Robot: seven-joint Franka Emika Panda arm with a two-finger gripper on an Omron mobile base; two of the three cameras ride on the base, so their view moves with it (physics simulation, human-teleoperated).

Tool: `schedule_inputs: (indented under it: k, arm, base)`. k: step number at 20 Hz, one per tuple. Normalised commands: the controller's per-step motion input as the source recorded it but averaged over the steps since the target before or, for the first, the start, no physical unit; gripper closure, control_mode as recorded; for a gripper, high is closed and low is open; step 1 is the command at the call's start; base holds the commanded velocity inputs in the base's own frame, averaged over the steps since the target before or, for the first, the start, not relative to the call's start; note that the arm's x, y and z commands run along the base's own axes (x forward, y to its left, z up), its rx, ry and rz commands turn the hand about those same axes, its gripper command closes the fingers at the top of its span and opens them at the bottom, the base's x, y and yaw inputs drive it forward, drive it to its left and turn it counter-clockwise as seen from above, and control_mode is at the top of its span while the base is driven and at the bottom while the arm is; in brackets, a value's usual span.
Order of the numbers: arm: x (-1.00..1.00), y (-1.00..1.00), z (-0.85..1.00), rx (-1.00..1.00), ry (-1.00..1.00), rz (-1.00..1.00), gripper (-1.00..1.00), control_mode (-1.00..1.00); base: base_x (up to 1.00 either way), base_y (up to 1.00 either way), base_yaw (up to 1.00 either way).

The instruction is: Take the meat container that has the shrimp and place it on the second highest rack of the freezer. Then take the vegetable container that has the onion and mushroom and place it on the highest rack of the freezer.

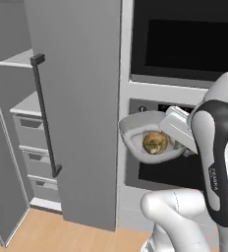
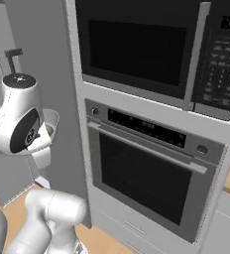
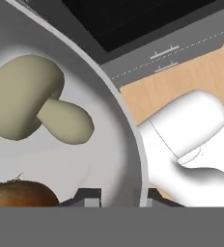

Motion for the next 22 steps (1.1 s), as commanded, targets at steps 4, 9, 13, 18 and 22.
schedule_inputs:
  k: [4,9,13,18,22]
  arm:
    - [0.0,0.0,0.0,0.0,0.0,0.0,1.0,1.0]
    - [0.0,0.0,0.0,0.0,0.0,0.0,1.0,1.0]
    - [0.0,0.0,0.0,0.0,0.0,0.0,1.0,1.0]
    - [0.0,0.0,0.0,0.0,0.0,0.0,1.0,1.0]
    - [0.0,0.0,0.0,0.0,0.0,0.0,1.0,1.0]
  base:
    - [0.34,1.0,-0.12]
    - [0.46,1.0,-0.24]
    - [0.25,1.0,-0.32]
    - [0.47,0.73,-0.23]
    - [0.56,0.13,-0.06]
